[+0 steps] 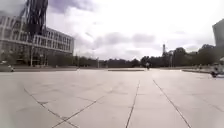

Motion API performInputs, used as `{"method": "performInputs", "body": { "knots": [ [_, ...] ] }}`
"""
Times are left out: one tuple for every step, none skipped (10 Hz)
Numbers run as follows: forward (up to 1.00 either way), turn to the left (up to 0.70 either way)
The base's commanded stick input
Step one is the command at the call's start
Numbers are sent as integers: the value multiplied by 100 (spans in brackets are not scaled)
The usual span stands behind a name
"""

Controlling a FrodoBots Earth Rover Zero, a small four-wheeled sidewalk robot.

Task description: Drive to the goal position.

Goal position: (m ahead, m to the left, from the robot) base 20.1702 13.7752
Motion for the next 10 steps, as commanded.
{"method": "performInputs", "body": {
  "knots": [
    [70, 0],
    [70, 0],
    [70, 0],
    [70, 0],
    [70, 0],
    [70, 0],
    [70, 0],
    [70, 0],
    [70, 0],
    [70, 0]
  ]
}}
